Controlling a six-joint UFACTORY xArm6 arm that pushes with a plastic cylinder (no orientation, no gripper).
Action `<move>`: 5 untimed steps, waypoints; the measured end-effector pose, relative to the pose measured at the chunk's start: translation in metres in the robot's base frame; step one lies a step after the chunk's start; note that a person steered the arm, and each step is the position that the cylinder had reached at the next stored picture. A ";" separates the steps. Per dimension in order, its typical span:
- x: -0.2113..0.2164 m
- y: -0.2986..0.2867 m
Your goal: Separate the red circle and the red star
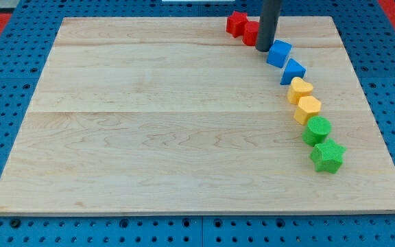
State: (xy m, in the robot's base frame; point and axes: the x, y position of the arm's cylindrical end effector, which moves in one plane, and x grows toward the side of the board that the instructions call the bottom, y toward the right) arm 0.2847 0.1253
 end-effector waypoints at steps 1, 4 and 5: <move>0.000 0.004; 0.000 -0.027; -0.001 -0.067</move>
State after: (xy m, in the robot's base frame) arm 0.2834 0.0583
